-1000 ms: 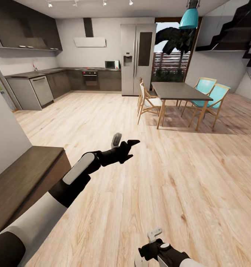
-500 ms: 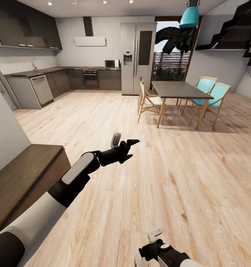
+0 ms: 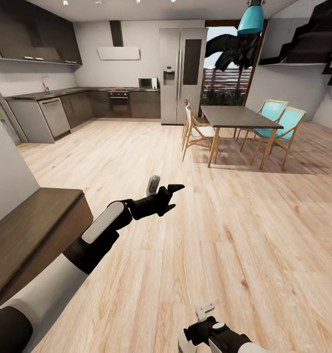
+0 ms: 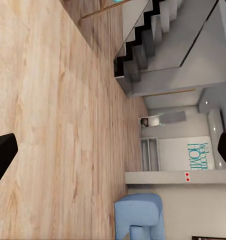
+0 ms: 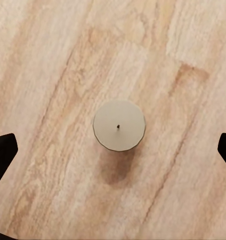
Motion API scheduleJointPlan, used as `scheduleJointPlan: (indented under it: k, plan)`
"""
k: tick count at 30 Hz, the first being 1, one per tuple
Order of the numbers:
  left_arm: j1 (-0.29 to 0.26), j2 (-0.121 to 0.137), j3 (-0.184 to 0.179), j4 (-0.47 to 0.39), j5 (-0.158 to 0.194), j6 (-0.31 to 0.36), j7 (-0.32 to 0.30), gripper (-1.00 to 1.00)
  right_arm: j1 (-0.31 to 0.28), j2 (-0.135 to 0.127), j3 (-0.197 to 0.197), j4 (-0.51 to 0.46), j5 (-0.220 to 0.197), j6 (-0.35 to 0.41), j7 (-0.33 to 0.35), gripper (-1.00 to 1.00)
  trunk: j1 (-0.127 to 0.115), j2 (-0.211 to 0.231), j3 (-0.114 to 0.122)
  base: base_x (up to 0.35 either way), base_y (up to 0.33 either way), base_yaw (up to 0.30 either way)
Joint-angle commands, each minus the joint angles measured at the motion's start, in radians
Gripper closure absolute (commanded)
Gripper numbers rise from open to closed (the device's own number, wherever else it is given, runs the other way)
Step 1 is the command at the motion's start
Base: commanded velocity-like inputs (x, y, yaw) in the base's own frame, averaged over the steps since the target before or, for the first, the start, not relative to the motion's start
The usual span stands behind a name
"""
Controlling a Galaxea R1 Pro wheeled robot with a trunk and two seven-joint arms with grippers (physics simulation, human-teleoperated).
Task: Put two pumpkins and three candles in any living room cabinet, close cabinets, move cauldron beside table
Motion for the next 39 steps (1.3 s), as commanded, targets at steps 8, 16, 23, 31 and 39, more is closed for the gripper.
scheduleJointPlan:
  k: [8, 16, 23, 31, 39]
  plan:
    - [0.000, 0.000, 0.000, 0.002, 0.000, 0.000, 0.000, -1.00, 0.001, 0.000, 0.000, 0.000, 0.000, 0.001, 0.000, -1.00, 0.031, -0.056, -0.025, 0.000, 0.000, 0.000]
    - [0.000, 0.000, 0.000, 0.005, 0.000, 0.000, 0.000, -1.00, 0.002, 0.000, 0.000, 0.002, 0.000, 0.000, 0.000, -1.00, 0.061, -0.112, -0.050, 0.000, 0.000, 0.000]
    - [0.000, -0.001, 0.000, 0.006, 0.000, -0.001, 0.001, -1.00, 0.002, 0.000, 0.000, 0.001, 0.000, -0.002, -0.001, -1.00, 0.088, -0.161, -0.072, 0.000, 0.000, 0.000]
    - [0.000, -0.001, 0.000, 0.006, 0.000, -0.002, 0.001, -1.00, 0.002, 0.000, 0.000, 0.001, 0.000, -0.002, -0.002, -1.00, 0.119, -0.217, -0.097, 0.000, 0.000, 0.000]
    - [0.000, -0.001, 0.000, 0.008, 0.000, -0.002, 0.001, -1.00, 0.002, 0.001, 0.000, 0.002, 0.000, -0.004, -0.002, -1.00, 0.150, -0.273, -0.122, 0.000, 0.000, 0.000]
